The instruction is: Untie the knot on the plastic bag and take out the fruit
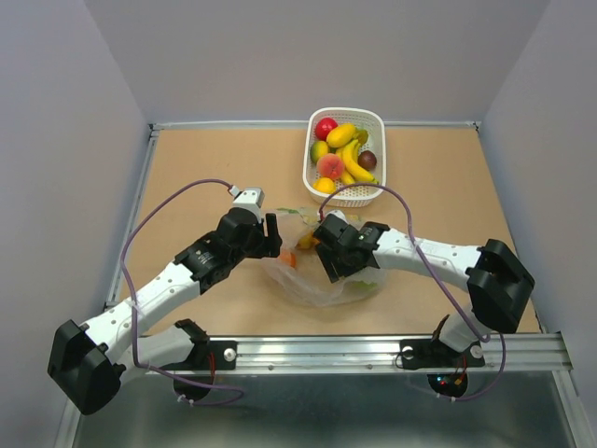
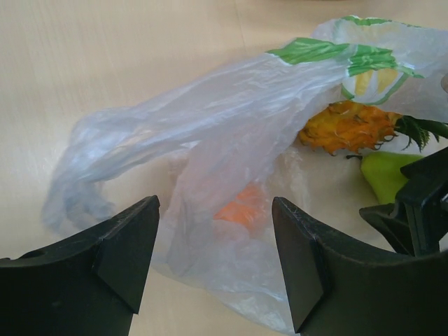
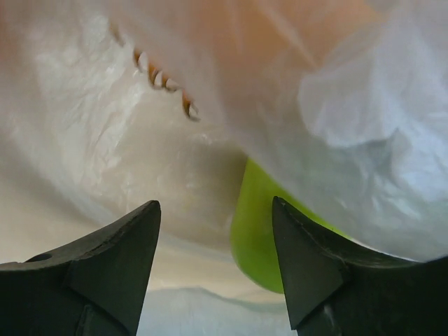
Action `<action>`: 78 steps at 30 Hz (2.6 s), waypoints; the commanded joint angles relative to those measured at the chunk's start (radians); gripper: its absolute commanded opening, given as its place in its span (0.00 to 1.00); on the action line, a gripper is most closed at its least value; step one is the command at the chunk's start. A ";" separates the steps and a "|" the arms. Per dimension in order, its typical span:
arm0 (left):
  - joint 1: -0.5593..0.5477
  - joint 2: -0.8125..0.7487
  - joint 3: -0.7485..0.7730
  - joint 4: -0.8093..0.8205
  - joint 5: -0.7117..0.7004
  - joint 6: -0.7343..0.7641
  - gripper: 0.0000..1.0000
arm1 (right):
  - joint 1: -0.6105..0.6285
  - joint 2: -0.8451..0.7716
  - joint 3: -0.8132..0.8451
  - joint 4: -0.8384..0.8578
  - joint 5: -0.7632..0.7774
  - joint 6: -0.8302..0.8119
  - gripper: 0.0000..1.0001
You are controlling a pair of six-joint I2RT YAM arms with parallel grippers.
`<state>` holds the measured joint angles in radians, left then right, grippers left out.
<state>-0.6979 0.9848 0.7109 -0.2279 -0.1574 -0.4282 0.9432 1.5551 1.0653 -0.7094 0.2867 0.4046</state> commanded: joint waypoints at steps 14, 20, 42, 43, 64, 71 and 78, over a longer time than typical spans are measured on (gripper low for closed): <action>0.005 0.005 -0.011 0.054 0.062 -0.035 0.77 | 0.003 -0.132 0.055 -0.127 0.163 0.128 0.78; -0.044 0.031 -0.037 0.107 0.087 -0.095 0.77 | 0.006 -0.245 -0.063 0.154 0.036 0.073 0.77; -0.203 0.258 -0.080 0.111 -0.143 -0.244 0.31 | 0.025 -0.199 -0.525 1.156 -0.136 0.246 0.77; -0.206 0.236 -0.086 0.120 -0.140 -0.242 0.15 | 0.023 -0.201 -0.540 1.166 -0.133 0.246 0.77; -0.207 0.063 -0.261 0.217 -0.041 -0.323 0.00 | 0.025 -0.070 -0.531 1.274 -0.161 0.238 0.85; -0.207 0.071 -0.232 0.167 -0.102 -0.313 0.00 | 0.039 -0.047 -0.525 1.272 -0.173 0.234 0.60; -0.199 0.084 -0.072 -0.030 -0.289 -0.245 0.00 | 0.042 -0.203 -0.450 1.112 -0.277 0.136 0.07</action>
<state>-0.8974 1.0679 0.5228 -0.1398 -0.2962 -0.7250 0.9764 1.4418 0.5148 0.4683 0.0818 0.6224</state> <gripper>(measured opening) 0.025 0.794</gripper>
